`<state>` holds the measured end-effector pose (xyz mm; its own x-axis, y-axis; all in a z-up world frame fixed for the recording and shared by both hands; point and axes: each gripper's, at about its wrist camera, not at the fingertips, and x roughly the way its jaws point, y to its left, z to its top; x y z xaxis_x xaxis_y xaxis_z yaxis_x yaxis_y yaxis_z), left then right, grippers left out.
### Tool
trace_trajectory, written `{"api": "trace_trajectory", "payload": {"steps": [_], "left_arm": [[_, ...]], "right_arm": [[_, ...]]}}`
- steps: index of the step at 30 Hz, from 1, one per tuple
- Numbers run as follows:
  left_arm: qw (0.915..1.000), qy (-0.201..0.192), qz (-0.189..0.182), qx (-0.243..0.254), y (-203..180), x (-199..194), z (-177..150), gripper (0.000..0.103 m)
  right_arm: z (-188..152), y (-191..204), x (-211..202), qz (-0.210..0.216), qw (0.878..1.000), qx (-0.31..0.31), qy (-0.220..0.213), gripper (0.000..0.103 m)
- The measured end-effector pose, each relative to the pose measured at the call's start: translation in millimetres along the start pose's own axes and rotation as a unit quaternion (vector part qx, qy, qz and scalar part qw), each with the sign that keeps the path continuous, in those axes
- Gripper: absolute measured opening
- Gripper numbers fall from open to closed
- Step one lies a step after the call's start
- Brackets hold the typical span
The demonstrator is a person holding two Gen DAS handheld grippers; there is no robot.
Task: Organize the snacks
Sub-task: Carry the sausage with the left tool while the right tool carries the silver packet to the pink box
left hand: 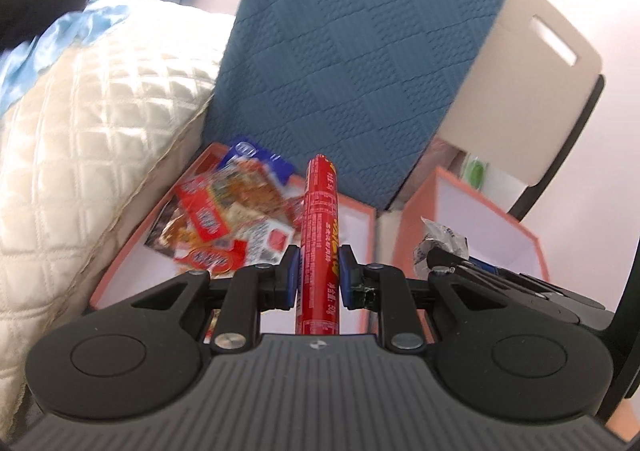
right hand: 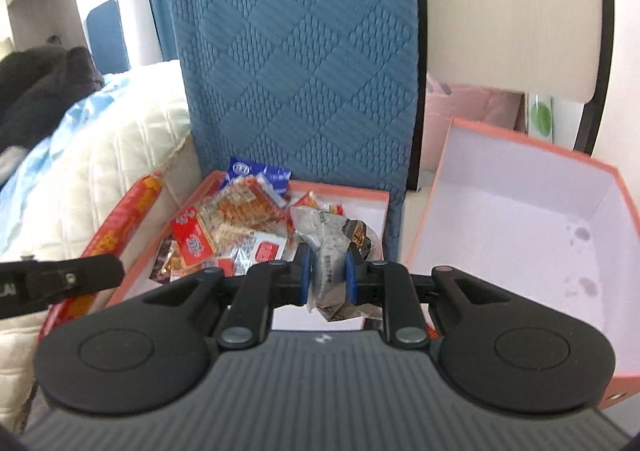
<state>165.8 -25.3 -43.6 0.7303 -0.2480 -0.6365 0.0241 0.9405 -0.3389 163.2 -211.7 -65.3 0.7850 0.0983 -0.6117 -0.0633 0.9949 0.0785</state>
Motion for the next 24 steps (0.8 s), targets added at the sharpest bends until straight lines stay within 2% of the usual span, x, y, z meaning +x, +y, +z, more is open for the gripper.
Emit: {"api": "trace_trajectory", "payload": {"steps": [14,19,24], "left_arm": [[0.9976,-0.031,-0.050,0.036,-81.1,-0.8,32.4,0.024],[0.9958,-0.014,-0.077,0.046,-107.1,20.6,35.7,0.024],[0.9933,0.018,-0.099,0.058,-134.1,47.8,26.6,0.024]], "right_arm": [[47.4,-56.6,-53.9,-0.017,0.997,-0.007,-0.068,0.021],[53.0,-79.5,-58.3,-0.038,0.996,-0.005,-0.076,0.021],[49.4,-111.9,-59.2,-0.058,0.996,0.005,-0.062,0.021]]}}
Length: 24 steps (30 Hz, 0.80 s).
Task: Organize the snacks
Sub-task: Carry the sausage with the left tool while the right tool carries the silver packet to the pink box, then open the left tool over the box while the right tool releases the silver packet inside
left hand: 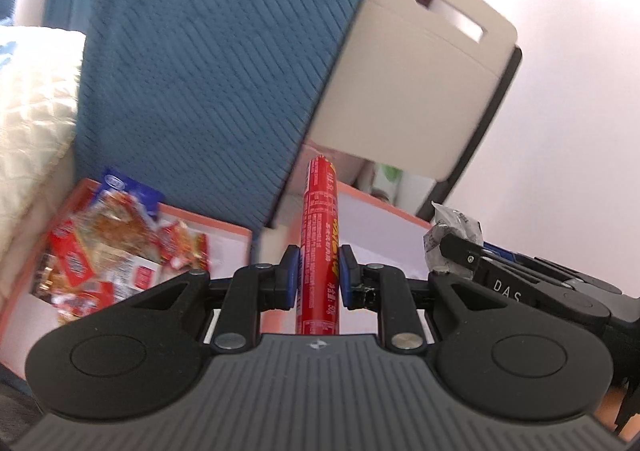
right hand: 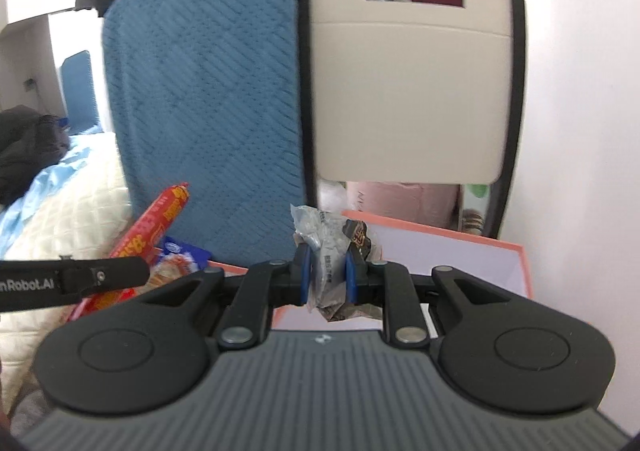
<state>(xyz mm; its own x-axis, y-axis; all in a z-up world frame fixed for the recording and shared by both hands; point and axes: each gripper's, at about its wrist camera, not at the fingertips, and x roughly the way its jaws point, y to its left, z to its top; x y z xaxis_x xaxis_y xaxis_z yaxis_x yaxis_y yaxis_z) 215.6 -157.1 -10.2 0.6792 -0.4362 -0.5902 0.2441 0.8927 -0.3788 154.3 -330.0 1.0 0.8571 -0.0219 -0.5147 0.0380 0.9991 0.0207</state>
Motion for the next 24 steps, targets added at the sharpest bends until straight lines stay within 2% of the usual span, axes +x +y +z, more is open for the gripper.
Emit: {"api": "trace_trajectory", "payload": {"steps": [6,13,22,23,24], "left_arm": [[0.9986,0.048,-0.022,-0.007,-19.9,41.8,-13.4,0.024],[0.9946,0.101,-0.026,-0.001,-35.4,86.3,-25.2,0.024],[0.9892,0.145,-0.023,-0.002,-30.8,119.0,-35.9,0.024],[0.9889,0.146,-0.024,-0.004,-29.3,120.6,-36.8,0.024],[0.9891,0.145,-0.023,-0.004,-27.9,121.3,-36.7,0.030]], "right_arm": [[-16.0,-31.0,15.4,-0.024,0.999,0.011,0.036,0.021],[-44.7,-61.1,40.8,-0.039,0.995,0.036,0.090,0.022],[-79.1,-81.5,68.6,-0.033,0.987,0.062,0.142,0.023],[-82.0,-81.3,70.0,-0.033,0.987,0.063,0.145,0.023],[-84.7,-81.5,71.6,-0.031,0.986,0.065,0.149,0.024]]}}
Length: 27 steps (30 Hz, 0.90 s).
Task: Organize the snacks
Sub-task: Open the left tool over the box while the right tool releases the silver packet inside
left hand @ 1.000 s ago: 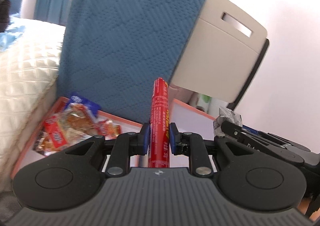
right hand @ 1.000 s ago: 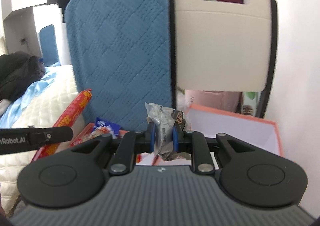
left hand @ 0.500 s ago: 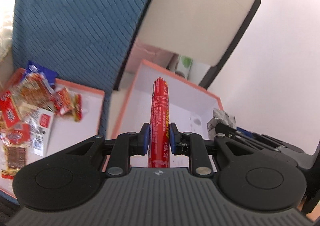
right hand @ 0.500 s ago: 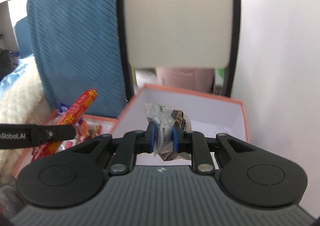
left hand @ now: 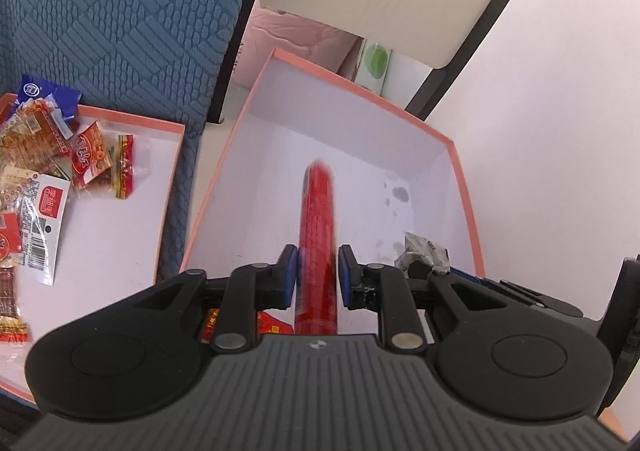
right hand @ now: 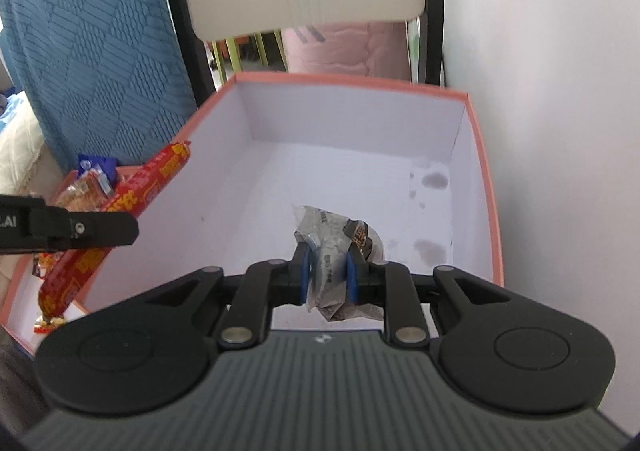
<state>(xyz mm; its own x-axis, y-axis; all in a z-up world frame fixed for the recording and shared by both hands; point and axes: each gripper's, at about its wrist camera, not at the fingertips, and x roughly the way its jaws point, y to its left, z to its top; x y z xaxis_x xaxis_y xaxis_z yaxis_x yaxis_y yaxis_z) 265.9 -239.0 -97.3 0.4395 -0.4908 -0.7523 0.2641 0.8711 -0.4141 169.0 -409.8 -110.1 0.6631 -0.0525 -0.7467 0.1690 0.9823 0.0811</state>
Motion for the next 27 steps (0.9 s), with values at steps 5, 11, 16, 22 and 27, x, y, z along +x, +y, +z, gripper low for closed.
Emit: {"api": "trace_trajectory", "payload": {"steps": [5,11,16,22,27], "left_arm": [[0.9998,-0.019,0.006,0.009,2.1,-7.4,2.3,0.055],[0.9979,-0.042,0.039,0.030,12.1,-19.7,5.2,0.052],[0.9968,-0.043,0.063,0.022,33.0,-19.4,4.8,0.042],[0.9973,-0.026,0.068,0.005,52.4,-8.1,-2.5,0.033],[0.9983,-0.014,0.057,0.005,53.5,-0.8,-10.7,0.030]], "right_arm": [[-2.6,-10.2,5.2,0.001,1.000,0.013,0.010,0.041],[-2.8,-23.6,-14.7,-0.022,0.999,0.022,-0.030,0.058],[-10.5,-39.0,-27.6,-0.081,0.995,0.017,-0.056,0.058],[-29.0,-65.1,-18.3,-0.131,0.990,0.030,-0.036,0.057],[-45.0,-74.5,-4.6,-0.126,0.991,0.038,-0.009,0.045]]}}
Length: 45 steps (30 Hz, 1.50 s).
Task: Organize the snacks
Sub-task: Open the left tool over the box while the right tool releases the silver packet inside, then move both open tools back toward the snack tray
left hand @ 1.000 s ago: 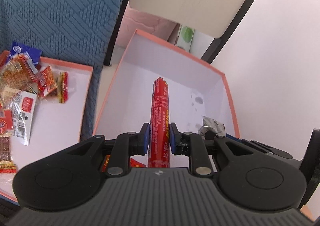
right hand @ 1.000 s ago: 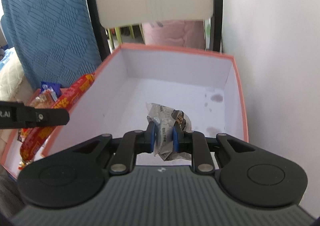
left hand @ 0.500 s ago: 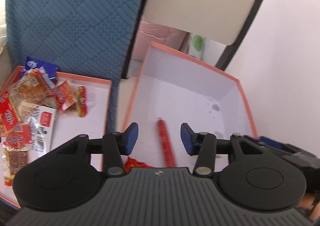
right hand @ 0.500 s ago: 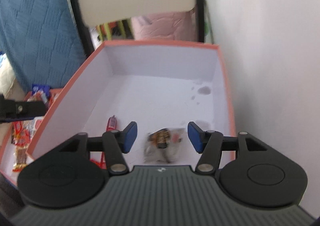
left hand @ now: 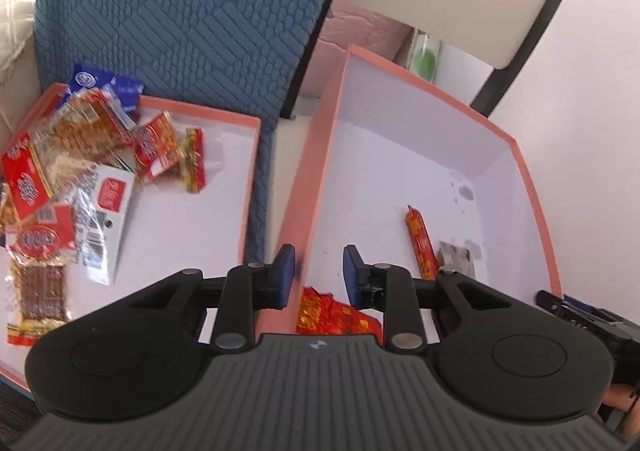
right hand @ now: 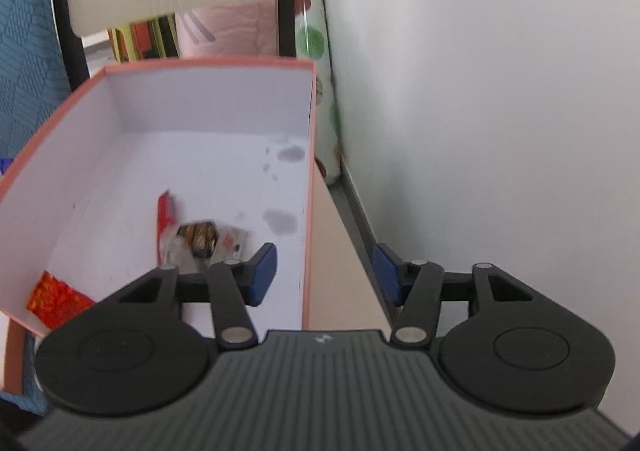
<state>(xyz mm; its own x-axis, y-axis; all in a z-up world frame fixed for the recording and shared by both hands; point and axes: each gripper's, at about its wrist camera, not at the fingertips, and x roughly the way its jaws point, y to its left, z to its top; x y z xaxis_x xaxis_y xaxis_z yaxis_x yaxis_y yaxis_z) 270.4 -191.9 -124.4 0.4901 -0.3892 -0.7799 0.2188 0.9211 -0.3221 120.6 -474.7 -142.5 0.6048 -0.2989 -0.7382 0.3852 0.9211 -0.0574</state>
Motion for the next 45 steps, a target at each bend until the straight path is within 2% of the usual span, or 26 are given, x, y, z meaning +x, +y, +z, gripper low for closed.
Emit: {"api": "trace_trajectory", "payload": {"steps": [1,3,5,8,12,17,24,28,38,45], "left_arm": [[1.0000,0.000,0.001,0.005,-1.6,0.3,-1.4,0.030],[1.0000,0.002,-0.005,0.003,-1.9,0.0,-2.5,0.030],[0.9999,0.006,-0.012,-0.003,-0.4,-0.7,-3.2,0.030],[0.9999,0.007,-0.013,-0.002,-1.0,-3.8,-7.4,0.030],[0.9999,0.007,-0.012,-0.007,-0.5,-10.7,-17.0,0.030],[0.9997,0.013,-0.017,-0.009,-0.5,-21.2,-30.5,0.030],[0.9998,0.012,0.004,0.016,-7.5,-36.4,-49.3,0.030],[0.9998,0.010,-0.017,-0.007,2.7,-41.2,-48.9,0.030],[0.9985,-0.052,-0.016,0.002,9.4,-88.5,-37.4,0.031],[0.9958,-0.090,-0.013,0.001,22.3,-128.3,-39.2,0.031]], "right_arm": [[-1.5,0.1,2.6,0.011,1.000,0.004,0.007,0.038],[-2.9,0.9,7.7,0.036,0.999,0.011,0.022,0.032],[-5.4,4.5,8.7,0.050,0.998,0.002,0.027,0.032],[-5.8,10.2,6.2,0.043,0.999,-0.017,0.026,0.033],[-2.7,6.0,6.9,0.057,0.998,-0.012,0.033,0.033],[1.0,1.2,6.9,0.055,0.998,-0.021,0.034,0.033],[7.8,-3.2,8.1,0.065,0.997,-0.021,0.039,0.033],[11.6,-4.1,12.0,0.064,0.997,-0.017,0.037,0.032],[32.7,16.5,-28.3,0.031,0.998,-0.026,-0.043,0.032],[42.9,43.2,-71.2,0.078,0.992,-0.027,-0.090,0.032]]}}
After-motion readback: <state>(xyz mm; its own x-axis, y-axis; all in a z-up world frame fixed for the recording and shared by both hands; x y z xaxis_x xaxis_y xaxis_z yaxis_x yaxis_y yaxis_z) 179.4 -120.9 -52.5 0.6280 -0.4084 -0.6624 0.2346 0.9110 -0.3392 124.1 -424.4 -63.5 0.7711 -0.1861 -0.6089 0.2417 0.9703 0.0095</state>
